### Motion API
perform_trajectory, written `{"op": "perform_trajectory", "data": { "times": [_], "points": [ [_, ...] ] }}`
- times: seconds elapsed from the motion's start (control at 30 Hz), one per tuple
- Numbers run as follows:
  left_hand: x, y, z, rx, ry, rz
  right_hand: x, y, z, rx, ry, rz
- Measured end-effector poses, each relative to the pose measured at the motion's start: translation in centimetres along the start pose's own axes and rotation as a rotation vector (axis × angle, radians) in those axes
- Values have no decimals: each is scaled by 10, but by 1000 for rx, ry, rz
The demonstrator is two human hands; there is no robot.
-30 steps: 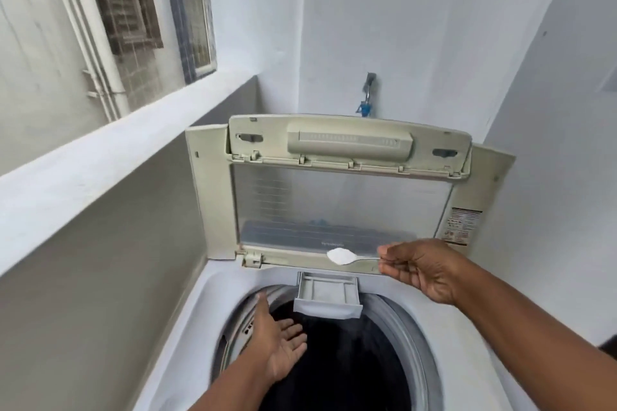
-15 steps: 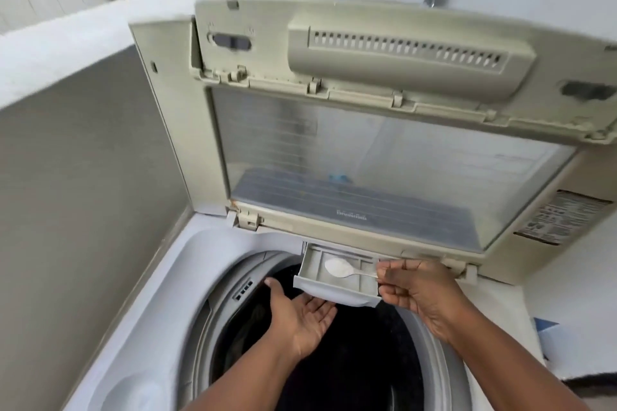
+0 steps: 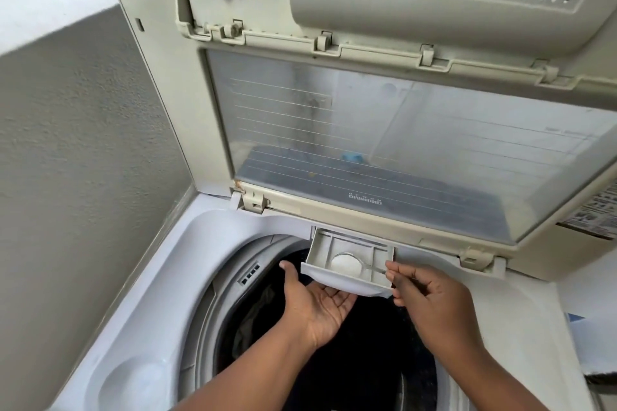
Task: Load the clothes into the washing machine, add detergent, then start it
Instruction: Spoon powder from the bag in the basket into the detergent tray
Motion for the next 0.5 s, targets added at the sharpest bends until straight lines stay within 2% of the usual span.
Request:
{"op": "perform_trajectory", "data": {
  "times": [0.1, 0.23, 0.37, 0.5],
  "points": [
    [-6, 2, -2, -5, -3, -25, -3, -22, -11, 331, 57, -360],
    [-19, 5, -6, -16, -32, -40, -16, -28, -24, 606, 4, -694],
    [-23, 8, -13, -20, -50, -10, -18, -33, -35, 730, 12, -797],
    [-24, 12, -22, -33, -57, 15, -24, -40, -34, 715, 22, -825]
  ]
}}
Point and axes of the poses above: each hand's wrist, its own z-axis towards the middle knuckle, its own x-axis out of the back of the hand, y = z × x, the point moved 8 cm from there along z, towards the middle knuckle, and after that the axes turned 14 degrees about -y, right-handed, at the moved point
